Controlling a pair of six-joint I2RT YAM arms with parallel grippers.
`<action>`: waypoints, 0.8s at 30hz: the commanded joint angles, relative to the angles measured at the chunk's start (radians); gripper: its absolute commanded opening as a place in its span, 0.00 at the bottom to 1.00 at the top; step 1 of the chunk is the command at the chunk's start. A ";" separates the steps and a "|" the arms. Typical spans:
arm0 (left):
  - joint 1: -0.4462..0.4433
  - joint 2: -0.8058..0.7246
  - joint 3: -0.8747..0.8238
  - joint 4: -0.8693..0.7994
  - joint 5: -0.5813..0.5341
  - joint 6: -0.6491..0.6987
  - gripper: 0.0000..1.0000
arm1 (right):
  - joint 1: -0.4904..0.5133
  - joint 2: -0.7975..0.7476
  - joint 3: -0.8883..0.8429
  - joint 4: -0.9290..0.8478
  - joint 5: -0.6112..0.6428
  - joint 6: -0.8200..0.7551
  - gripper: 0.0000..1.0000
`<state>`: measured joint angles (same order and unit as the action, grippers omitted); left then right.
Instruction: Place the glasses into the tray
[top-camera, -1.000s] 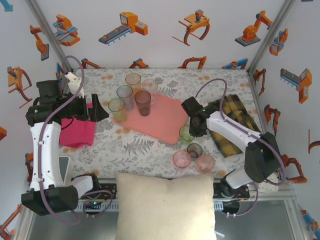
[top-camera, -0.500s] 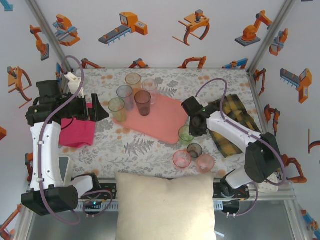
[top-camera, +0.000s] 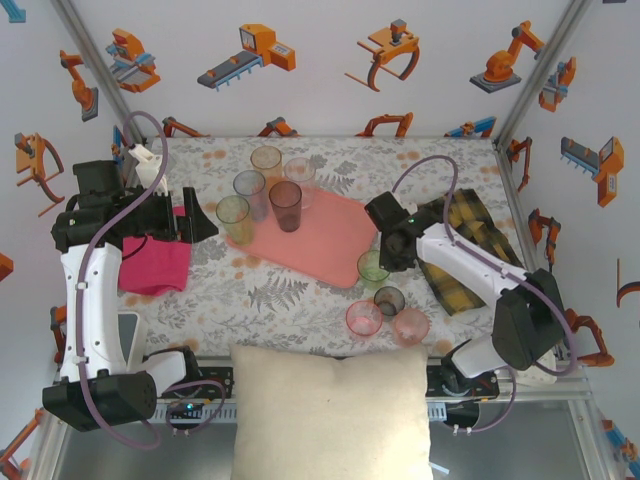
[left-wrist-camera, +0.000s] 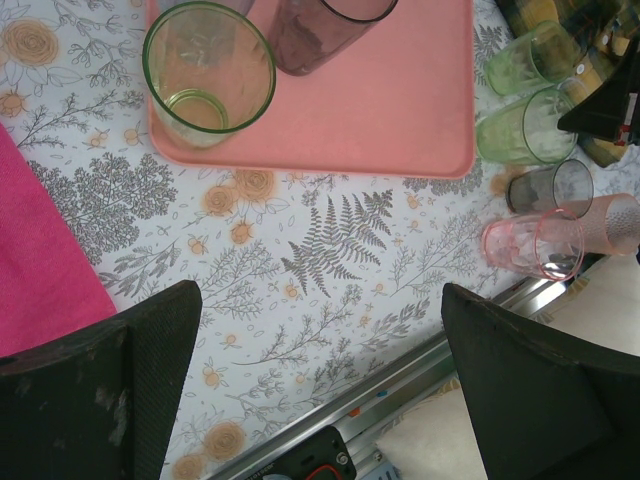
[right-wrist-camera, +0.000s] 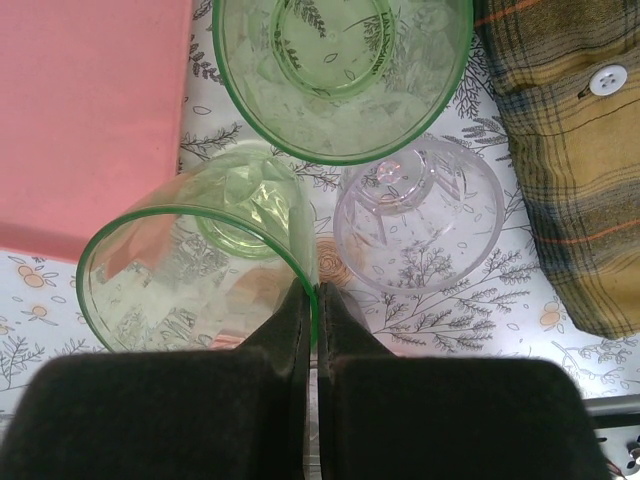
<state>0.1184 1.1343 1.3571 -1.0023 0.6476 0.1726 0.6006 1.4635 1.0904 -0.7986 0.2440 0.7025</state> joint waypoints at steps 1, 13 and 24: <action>0.001 -0.013 0.014 0.008 0.015 -0.010 0.97 | -0.009 -0.043 0.046 -0.015 0.012 -0.015 0.00; 0.006 -0.017 0.014 0.009 0.012 -0.008 0.97 | -0.013 -0.033 0.136 -0.039 0.001 -0.060 0.00; 0.012 -0.011 0.023 0.007 0.013 -0.008 0.97 | -0.013 0.037 0.261 -0.041 -0.040 -0.102 0.00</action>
<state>0.1219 1.1343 1.3571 -1.0023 0.6476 0.1726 0.5949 1.4746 1.3010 -0.8257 0.2230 0.6270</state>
